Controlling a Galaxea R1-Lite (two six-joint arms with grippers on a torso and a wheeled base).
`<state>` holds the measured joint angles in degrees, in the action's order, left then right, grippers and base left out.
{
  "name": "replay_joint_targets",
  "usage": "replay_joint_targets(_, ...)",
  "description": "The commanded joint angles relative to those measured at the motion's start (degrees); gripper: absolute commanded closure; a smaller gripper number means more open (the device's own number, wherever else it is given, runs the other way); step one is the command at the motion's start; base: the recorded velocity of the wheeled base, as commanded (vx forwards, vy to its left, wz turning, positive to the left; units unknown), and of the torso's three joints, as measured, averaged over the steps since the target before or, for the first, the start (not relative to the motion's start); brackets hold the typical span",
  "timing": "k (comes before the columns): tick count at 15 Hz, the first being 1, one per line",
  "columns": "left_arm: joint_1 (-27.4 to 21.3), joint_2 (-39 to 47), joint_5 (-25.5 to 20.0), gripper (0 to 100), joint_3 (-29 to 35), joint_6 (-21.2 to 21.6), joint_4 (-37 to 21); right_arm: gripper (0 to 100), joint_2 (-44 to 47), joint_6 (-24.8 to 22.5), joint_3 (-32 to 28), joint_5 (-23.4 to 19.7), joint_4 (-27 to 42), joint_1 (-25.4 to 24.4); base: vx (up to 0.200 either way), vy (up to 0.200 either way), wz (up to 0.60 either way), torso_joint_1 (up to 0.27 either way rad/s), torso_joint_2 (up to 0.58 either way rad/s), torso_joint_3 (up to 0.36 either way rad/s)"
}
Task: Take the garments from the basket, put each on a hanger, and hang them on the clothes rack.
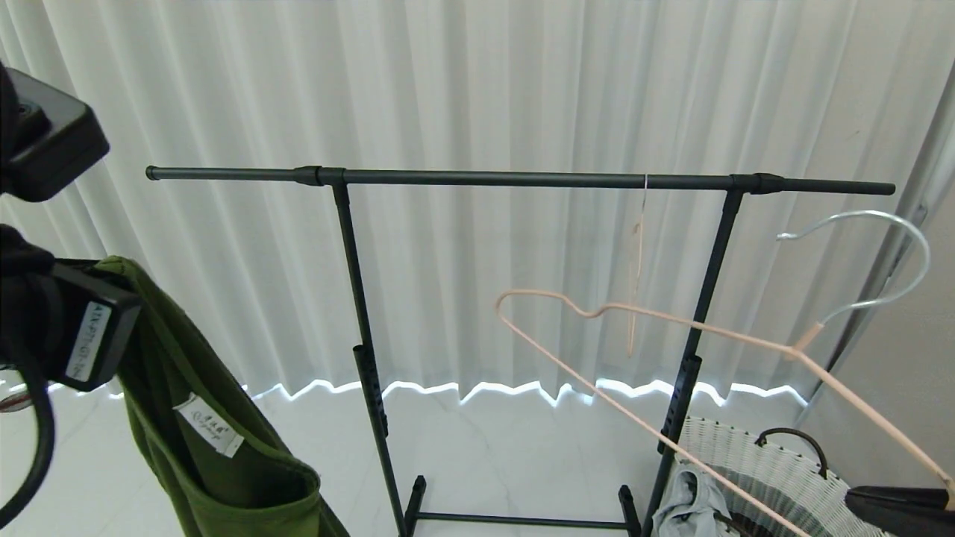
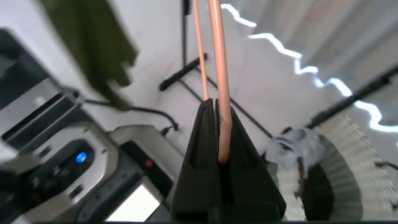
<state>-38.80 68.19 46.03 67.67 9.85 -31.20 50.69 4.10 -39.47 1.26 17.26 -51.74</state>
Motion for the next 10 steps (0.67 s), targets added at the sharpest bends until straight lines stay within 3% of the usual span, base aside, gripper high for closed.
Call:
replay_joint_targets(1, 0.22, 6.86, 2.57, 100, 0.8, -3.96, 4.39, 100, -0.24, -0.05, 1.42, -1.34, -0.12, -5.57, 0.0, 0.0, 0.0, 0.0, 0.0, 0.0)
replay_joint_targets(4, -1.45, 10.73, 2.92, 100, 3.87, -9.5, 4.92, 100, -0.24, 0.21, 1.77, -4.42, -0.21, -10.93, 0.0, 0.0, 0.0, 0.0, 0.0, 0.0)
replay_joint_targets(10, -9.01, 14.6, 3.01, 100, 6.25, -18.73, 5.0, 100, 4.95, 3.2, 3.17, -6.53, -10.85, -11.37, 0.0, 0.0, 0.0, 0.0, 0.0, 0.0)
